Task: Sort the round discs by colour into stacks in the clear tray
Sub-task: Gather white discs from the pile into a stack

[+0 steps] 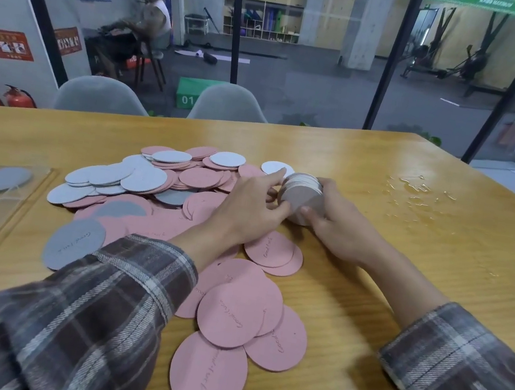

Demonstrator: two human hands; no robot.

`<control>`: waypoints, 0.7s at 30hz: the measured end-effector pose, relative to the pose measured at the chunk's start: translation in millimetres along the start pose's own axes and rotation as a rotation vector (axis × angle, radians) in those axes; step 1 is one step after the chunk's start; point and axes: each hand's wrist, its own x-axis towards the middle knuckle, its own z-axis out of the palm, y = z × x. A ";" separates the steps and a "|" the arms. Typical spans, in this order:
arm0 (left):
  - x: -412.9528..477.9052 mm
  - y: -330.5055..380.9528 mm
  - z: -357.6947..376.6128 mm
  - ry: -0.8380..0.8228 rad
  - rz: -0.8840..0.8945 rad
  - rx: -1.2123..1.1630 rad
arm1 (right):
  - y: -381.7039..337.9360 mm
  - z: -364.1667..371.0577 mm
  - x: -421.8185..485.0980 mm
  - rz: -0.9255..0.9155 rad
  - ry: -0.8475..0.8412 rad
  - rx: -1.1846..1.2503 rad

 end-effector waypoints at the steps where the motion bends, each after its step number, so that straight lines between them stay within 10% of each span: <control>1: 0.1 -0.6 0.6 -0.037 -0.006 0.050 | -0.1 1.2 0.4 0.000 -0.007 -0.002; 21: 1.3 1.5 3.9 -0.251 -0.028 0.411 | -5.0 -10.5 -5.2 0.115 -0.123 -0.132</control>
